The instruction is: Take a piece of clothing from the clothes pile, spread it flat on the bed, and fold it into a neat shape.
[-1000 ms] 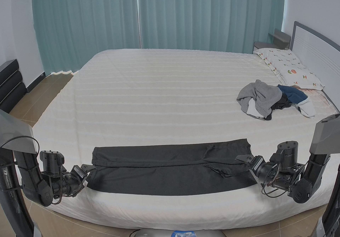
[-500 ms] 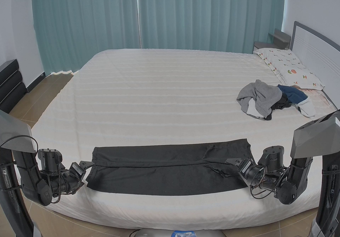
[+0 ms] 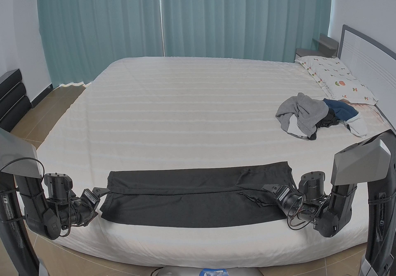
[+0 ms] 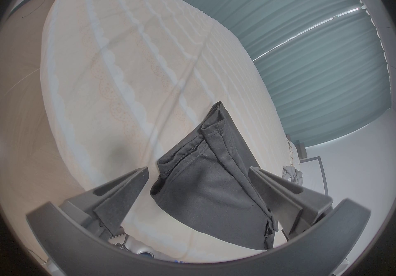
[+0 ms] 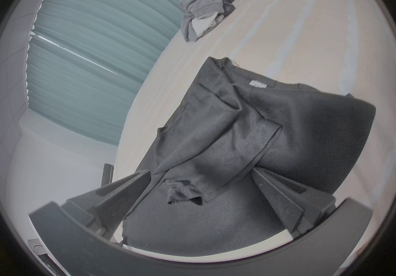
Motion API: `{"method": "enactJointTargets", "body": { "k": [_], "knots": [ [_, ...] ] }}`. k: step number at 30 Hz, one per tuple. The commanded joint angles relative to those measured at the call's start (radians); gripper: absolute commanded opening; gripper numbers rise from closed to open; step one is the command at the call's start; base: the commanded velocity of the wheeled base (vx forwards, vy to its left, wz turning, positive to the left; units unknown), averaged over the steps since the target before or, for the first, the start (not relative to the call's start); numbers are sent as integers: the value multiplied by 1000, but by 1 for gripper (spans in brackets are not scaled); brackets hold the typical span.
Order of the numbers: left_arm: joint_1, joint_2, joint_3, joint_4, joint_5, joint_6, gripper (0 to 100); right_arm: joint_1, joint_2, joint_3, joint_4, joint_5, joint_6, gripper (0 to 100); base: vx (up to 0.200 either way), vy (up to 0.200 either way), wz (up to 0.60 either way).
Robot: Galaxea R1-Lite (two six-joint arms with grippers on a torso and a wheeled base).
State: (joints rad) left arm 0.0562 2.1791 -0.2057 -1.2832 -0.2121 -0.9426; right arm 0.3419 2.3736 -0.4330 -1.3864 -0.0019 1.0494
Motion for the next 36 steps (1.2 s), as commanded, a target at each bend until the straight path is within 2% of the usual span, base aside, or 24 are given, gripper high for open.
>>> {"method": "enactJointTargets", "body": {
  "k": [1, 2, 3, 17, 25, 36],
  "knots": [
    [1, 2, -1, -1, -1, -1, 100, 2, 16, -3, 0, -18, -2, 100, 0, 0, 0],
    [1, 4, -1, -1, -1, -1, 100, 5, 21, -6, 0, -26, -5, 100, 0, 0, 0],
    [1, 4, -1, -1, 0, -1, 100, 6, 21, -7, 0, -26, -5, 0, 0, 0, 0],
    [1, 5, -4, -1, 0, -1, 100, 16, 1, 10, -3, -43, -5, 0, 0, 0, 0],
    [1, 8, -6, -1, 0, -1, 100, 49, -70, 91, 1, -43, -5, 0, 0, 0, 0],
    [1, 8, -6, -1, 0, -1, 100, 52, -77, 151, -5, -46, -9, 0, 0, 0, 0]
  ]
}}
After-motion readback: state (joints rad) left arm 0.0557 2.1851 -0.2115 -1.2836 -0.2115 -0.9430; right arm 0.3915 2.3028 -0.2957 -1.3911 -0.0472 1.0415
